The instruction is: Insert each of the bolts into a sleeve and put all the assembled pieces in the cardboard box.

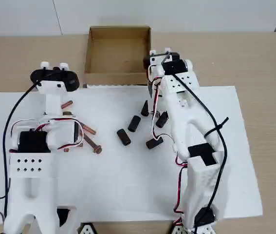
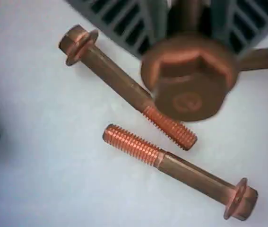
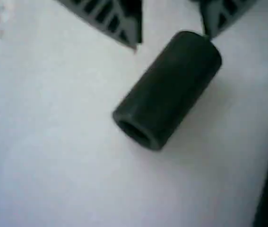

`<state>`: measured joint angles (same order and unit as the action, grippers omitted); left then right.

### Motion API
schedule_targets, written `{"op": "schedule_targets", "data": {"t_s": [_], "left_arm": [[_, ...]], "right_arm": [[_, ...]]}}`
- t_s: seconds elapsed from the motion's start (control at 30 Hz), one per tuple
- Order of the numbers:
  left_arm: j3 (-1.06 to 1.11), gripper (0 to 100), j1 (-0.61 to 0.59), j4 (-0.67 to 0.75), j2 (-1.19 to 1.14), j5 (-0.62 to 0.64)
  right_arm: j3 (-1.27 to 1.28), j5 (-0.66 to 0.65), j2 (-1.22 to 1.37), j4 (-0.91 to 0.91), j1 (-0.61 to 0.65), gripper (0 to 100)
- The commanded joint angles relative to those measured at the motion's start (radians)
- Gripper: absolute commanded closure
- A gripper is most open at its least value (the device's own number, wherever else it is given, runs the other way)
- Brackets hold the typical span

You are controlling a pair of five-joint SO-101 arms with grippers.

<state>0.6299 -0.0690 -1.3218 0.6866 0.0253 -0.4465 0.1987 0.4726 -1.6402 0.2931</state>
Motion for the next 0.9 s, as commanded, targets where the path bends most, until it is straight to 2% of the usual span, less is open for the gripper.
{"op": "schedule_targets", "data": {"t_s": [0.0, 0.87], "left_arm": [[-0.005, 99, -0.002, 0.025, 0.028, -0.006], [-0.005, 99, -0.002, 0.018, 0.029, -0.006]], "right_arm": [[-0.038, 0.023, -0.007, 0.002, 0.010, 85.0], [-0.038, 0.023, 0.153, 0.054, 0.004, 85.6]]}}
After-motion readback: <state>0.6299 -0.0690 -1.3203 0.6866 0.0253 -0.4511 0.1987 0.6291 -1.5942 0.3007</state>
